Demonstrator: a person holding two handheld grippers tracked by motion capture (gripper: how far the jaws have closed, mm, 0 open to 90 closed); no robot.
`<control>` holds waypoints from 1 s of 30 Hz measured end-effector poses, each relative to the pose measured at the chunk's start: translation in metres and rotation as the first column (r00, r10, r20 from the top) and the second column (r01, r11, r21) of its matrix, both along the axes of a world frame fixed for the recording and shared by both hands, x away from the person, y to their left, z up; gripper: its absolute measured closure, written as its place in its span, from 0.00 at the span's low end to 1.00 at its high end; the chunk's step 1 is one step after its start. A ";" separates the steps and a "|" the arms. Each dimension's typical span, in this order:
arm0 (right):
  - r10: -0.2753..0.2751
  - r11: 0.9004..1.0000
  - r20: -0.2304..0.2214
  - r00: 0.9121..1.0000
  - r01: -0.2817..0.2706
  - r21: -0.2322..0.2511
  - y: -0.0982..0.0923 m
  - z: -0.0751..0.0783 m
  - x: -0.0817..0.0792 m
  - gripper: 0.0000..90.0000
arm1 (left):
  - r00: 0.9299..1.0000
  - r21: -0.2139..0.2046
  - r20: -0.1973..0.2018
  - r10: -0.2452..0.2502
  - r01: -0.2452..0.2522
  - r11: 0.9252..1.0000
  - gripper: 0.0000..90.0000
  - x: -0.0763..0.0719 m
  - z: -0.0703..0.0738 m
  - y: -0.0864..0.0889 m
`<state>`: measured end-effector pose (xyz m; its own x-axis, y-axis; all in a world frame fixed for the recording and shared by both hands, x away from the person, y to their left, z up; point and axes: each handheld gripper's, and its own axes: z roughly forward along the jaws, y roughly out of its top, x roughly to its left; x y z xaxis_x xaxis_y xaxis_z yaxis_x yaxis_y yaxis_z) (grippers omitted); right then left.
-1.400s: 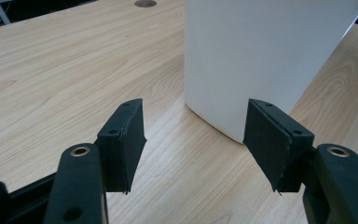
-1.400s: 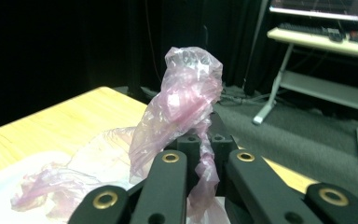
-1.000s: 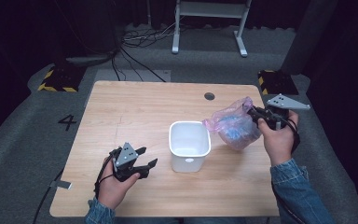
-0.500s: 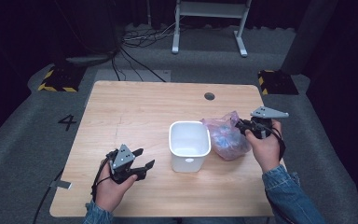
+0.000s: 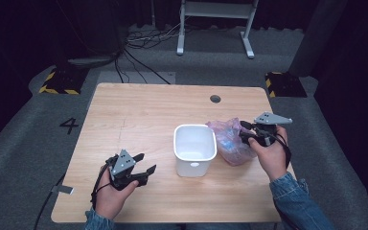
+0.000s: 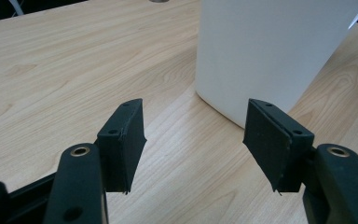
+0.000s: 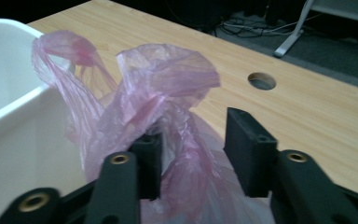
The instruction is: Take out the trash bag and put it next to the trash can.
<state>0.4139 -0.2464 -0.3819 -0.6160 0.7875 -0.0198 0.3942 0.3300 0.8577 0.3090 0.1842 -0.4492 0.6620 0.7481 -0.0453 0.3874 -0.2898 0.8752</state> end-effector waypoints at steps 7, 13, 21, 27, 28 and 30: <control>-0.017 0.999 0.029 0.999 0.018 -0.037 -0.013 0.014 -0.013 0.48 | 1.000 -0.001 -0.003 -0.010 0.010 1.000 0.42 0.003 -0.002 -0.004; -0.047 0.996 0.036 0.998 0.050 -0.079 -0.029 0.024 -0.025 0.41 | 1.000 0.000 -0.005 -0.015 0.015 1.000 0.42 0.003 -0.001 -0.005; -0.090 0.995 0.048 0.995 0.092 -0.040 -0.048 0.032 -0.038 0.36 | 1.000 0.003 -0.013 -0.018 0.018 1.000 0.42 0.004 -0.003 -0.008; -0.129 0.992 0.092 0.987 0.129 0.005 -0.059 0.039 -0.041 0.36 | 1.000 0.000 -0.019 -0.018 0.018 1.000 0.42 0.005 -0.004 -0.009; -0.134 0.991 0.105 0.985 0.133 0.016 -0.061 0.041 -0.042 0.36 | 1.000 0.000 -0.017 -0.018 0.018 1.000 0.42 0.005 -0.004 -0.009; -0.141 0.990 0.136 0.981 0.137 0.037 -0.062 0.044 -0.044 0.35 | 1.000 0.004 -0.015 -0.021 0.021 1.000 0.42 0.005 -0.004 -0.009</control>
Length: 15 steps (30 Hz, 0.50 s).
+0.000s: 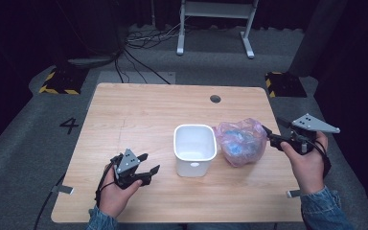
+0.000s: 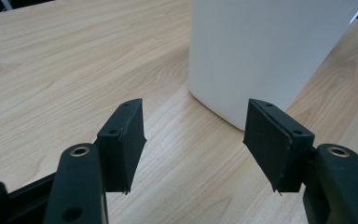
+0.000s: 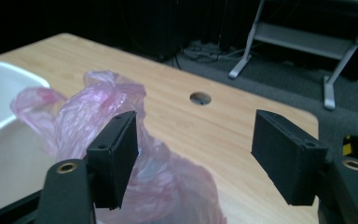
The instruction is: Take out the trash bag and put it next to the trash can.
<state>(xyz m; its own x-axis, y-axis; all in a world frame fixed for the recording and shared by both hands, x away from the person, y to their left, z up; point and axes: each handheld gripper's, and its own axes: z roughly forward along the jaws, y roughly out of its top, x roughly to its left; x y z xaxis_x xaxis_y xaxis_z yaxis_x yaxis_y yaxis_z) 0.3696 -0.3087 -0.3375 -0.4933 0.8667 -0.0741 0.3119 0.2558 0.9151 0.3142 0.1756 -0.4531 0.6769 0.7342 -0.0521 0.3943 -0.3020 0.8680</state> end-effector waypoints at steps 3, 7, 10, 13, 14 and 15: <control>-0.003 1.000 0.062 0.998 0.001 0.027 -0.002 0.005 -0.002 0.35 | 1.000 0.000 0.000 0.000 0.000 1.000 0.42 0.000 0.000 0.000; -0.026 0.998 0.130 0.991 0.018 0.056 -0.008 0.009 -0.007 0.35 | 1.000 -0.003 0.001 0.005 -0.005 1.000 0.42 -0.001 0.000 0.002; -0.006 0.999 0.091 0.996 0.003 0.035 -0.010 0.004 -0.011 0.33 | 1.000 -0.001 -0.005 0.012 -0.012 1.000 0.42 -0.001 0.000 0.004; 0.009 1.000 0.052 0.999 -0.009 -0.002 -0.010 -0.004 -0.015 0.33 | 1.000 0.005 -0.006 0.018 -0.018 1.000 0.42 -0.001 -0.001 0.007; 0.014 1.000 0.039 0.999 -0.014 -0.011 -0.010 -0.007 -0.016 0.33 | 1.000 0.004 -0.007 0.021 -0.021 1.000 0.41 -0.001 -0.001 0.007; 0.019 1.000 0.028 0.999 -0.018 -0.017 -0.010 -0.010 -0.017 0.33 | 1.000 0.003 -0.010 0.026 -0.026 1.000 0.41 -0.001 -0.001 0.008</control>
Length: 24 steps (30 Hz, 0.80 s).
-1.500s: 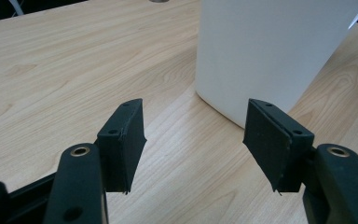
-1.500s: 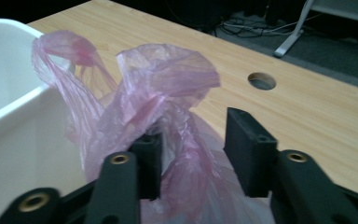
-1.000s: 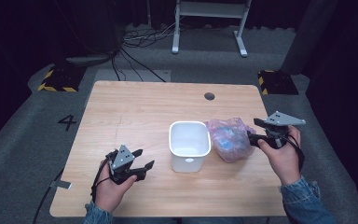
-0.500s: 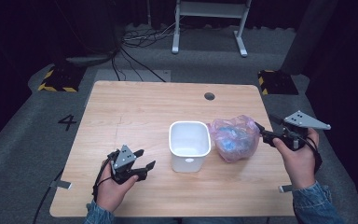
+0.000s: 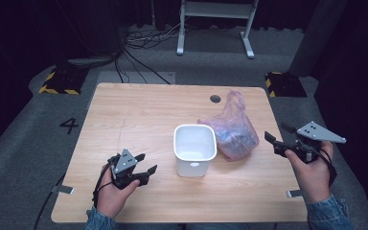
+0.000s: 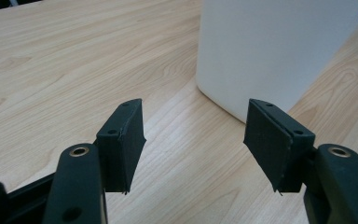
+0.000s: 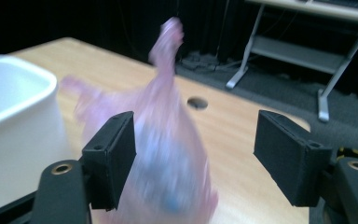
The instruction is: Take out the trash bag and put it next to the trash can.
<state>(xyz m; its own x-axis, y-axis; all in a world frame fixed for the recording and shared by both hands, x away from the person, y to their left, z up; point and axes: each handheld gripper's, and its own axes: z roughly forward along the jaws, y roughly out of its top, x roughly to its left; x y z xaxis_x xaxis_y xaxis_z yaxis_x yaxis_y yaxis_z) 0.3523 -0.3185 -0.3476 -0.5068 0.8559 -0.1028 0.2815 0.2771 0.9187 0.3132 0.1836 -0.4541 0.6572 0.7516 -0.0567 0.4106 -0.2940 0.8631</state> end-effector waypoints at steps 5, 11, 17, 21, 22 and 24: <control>0.022 0.999 -0.065 0.998 -0.024 -0.038 -0.001 -0.018 -0.007 0.33 | 1.000 0.012 -0.011 0.017 -0.016 1.000 0.41 0.000 -0.002 0.005; 0.027 0.998 -0.126 0.992 -0.033 -0.050 -0.007 -0.037 -0.012 0.32 | 0.999 0.039 -0.017 0.040 -0.040 0.998 0.40 0.000 -0.003 0.011; 0.006 0.997 -0.182 0.983 -0.019 -0.068 -0.016 -0.059 -0.015 0.31 | 0.997 0.058 -0.035 0.062 -0.060 0.997 0.38 0.002 -0.007 0.019; 0.000 0.997 -0.220 0.975 -0.018 -0.079 -0.021 -0.071 -0.017 0.30 | 0.997 0.066 -0.050 0.066 -0.063 0.996 0.37 0.002 -0.009 0.022; -0.003 0.996 -0.228 0.974 -0.017 -0.086 -0.022 -0.075 -0.017 0.30 | 0.996 0.072 -0.052 0.067 -0.063 0.995 0.37 0.002 -0.010 0.023; -0.007 0.996 -0.244 0.970 -0.016 -0.092 -0.023 -0.079 -0.017 0.29 | 0.996 0.074 -0.057 0.072 -0.068 0.995 0.36 0.002 -0.011 0.025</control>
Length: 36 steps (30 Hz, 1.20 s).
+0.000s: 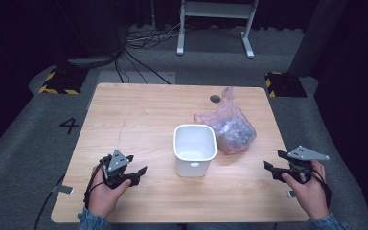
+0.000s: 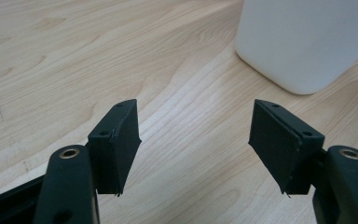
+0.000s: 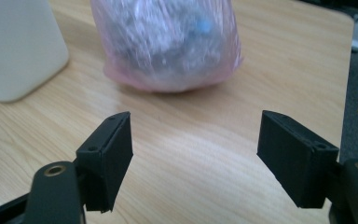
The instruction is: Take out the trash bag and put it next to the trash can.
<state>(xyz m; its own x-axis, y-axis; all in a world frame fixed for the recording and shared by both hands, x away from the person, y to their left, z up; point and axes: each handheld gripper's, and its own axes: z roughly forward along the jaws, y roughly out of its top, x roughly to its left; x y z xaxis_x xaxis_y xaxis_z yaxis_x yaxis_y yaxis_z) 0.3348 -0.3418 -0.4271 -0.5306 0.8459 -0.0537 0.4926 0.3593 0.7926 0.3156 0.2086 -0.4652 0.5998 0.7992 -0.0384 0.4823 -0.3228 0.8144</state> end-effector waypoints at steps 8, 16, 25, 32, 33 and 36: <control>0.002 1.000 -0.067 0.998 -0.003 -0.026 -0.004 -0.022 -0.003 0.26 | 1.000 0.015 -0.021 0.018 -0.018 1.000 0.35 0.001 -0.003 0.006; 0.007 1.000 -0.118 0.993 -0.009 -0.015 -0.007 -0.042 -0.008 0.24 | 0.998 0.024 -0.057 0.029 -0.028 0.999 0.34 0.003 -0.008 0.012; 0.023 1.000 -0.156 0.987 -0.025 -0.014 -0.010 -0.056 -0.011 0.20 | 0.995 0.042 -0.092 0.025 -0.022 0.999 0.32 0.001 -0.013 0.018; 0.023 0.998 -0.169 0.985 -0.031 -0.048 -0.011 -0.065 -0.014 0.19 | 0.993 0.072 -0.116 0.037 -0.029 0.997 0.30 0.000 -0.018 0.027; 0.023 0.998 -0.171 0.985 -0.033 -0.055 -0.012 -0.067 -0.014 0.19 | 0.991 0.080 -0.128 0.035 -0.025 0.996 0.30 0.000 -0.018 0.029; 0.014 0.998 -0.175 0.985 -0.024 -0.053 -0.013 -0.071 -0.014 0.16 | 0.990 0.102 -0.141 0.030 -0.015 0.995 0.28 0.001 -0.020 0.035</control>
